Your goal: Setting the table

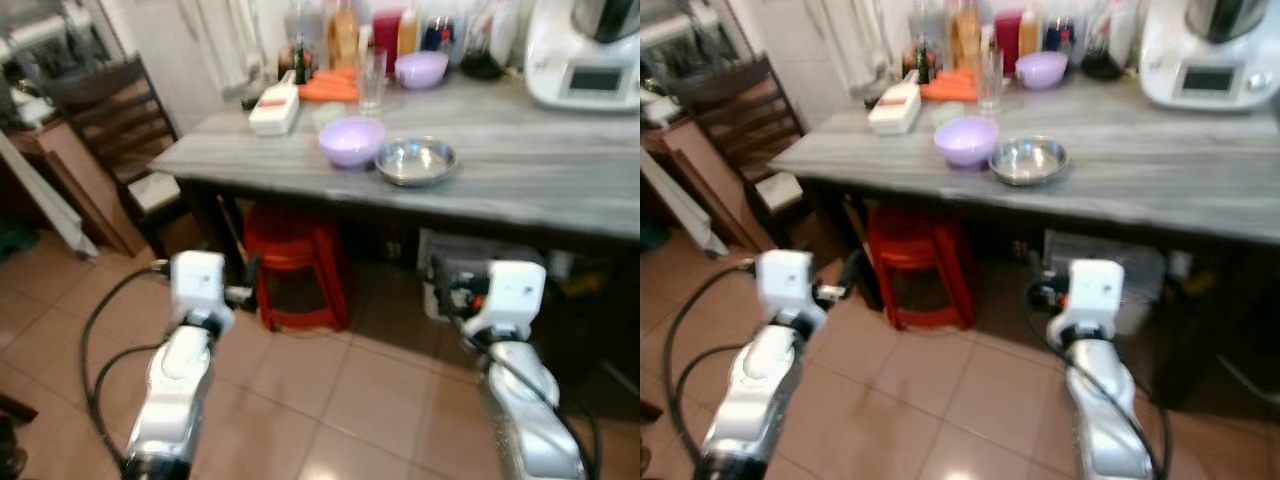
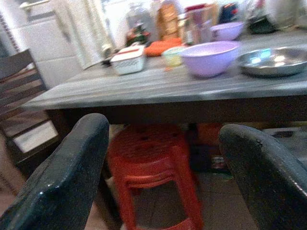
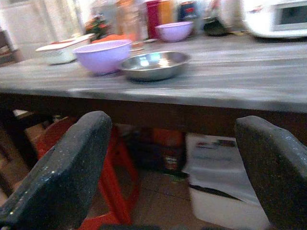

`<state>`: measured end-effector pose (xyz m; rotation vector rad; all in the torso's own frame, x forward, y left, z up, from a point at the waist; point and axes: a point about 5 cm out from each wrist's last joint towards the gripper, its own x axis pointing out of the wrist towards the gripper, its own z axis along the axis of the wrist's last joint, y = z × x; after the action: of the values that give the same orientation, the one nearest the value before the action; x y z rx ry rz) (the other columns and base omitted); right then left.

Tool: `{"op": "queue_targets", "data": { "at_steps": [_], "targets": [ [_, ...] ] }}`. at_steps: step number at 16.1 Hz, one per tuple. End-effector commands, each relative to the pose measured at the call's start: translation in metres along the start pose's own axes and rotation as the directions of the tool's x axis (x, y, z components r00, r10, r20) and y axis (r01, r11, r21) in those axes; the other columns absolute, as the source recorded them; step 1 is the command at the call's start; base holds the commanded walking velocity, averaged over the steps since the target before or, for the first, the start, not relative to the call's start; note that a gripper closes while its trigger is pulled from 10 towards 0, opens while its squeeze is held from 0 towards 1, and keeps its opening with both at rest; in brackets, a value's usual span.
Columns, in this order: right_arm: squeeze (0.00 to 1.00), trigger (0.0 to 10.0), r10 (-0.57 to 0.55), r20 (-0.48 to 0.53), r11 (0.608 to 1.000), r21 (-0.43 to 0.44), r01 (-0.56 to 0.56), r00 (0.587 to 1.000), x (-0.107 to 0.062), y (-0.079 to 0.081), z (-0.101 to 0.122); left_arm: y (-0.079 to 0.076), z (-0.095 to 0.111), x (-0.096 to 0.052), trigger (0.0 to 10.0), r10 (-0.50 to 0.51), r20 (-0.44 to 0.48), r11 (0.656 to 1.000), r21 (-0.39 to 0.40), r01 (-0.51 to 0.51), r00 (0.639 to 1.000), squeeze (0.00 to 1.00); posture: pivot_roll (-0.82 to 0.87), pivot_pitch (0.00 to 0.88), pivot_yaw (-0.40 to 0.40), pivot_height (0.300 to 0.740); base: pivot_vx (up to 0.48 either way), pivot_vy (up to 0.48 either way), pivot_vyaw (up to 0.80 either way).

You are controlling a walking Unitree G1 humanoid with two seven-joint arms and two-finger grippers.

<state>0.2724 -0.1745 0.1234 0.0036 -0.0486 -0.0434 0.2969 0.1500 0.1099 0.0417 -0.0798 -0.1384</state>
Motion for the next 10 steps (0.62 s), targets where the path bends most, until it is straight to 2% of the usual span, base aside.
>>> {"op": "queue_targets", "data": {
  "at_steps": [1, 4, 5, 6, 10],
  "targets": [
    [0.00, 10.0, 0.025, -0.010, 0.998, 0.049, -0.024, 1.000, 0.0012, 0.0114, 0.0000, 0.0104, 0.0012, 0.0010, 10.0, 0.023, 0.002, 1.000, 0.018, -0.023, 1.000, 0.00, -0.08, 0.000, 0.145, 0.740, -0.307, 0.000, 0.00],
    [0.00, 10.0, 0.036, 0.011, 0.998, 0.051, -0.036, 0.999, 0.0001, 0.0135, 0.0017, 0.0095, 0.0001, 0.0003, 10.0, 0.012, 0.001, 1.000, 0.018, -0.012, 1.000, 0.00, -0.08, 0.000, 0.148, 0.740, -0.304, 0.000, 0.00],
    [0.00, 10.0, 0.036, -0.019, 0.996, 0.085, -0.034, 0.999, -0.0003, 0.0140, -0.0016, 0.0083, -0.0006, 0.0003, 10.0, 0.006, 0.001, 1.000, 0.020, -0.006, 1.000, 0.00, -0.08, 0.000, 0.148, 0.740, -0.292, 0.000, 0.00],
    [0.00, 10.0, 0.034, -0.026, 0.997, 0.075, -0.032, 0.999, -0.0004, 0.0135, -0.0023, 0.0079, -0.0005, 0.0004, 10.0, 0.003, 0.003, 1.000, 0.020, -0.003, 1.000, 0.00, -0.08, 0.000, 0.149, 0.740, -0.277, 0.000, 0.00],
    [0.00, 10.0, 0.011, 0.017, 1.000, 0.017, -0.012, 1.000, 0.0000, 0.0071, 0.0039, 0.0013, 0.0007, -0.0009, 10.0, -0.092, 0.023, 0.996, -0.009, 0.092, 0.996, 0.00, -0.08, 0.000, 0.149, 0.740, 0.000, 0.000, 0.00]
  ]
}}
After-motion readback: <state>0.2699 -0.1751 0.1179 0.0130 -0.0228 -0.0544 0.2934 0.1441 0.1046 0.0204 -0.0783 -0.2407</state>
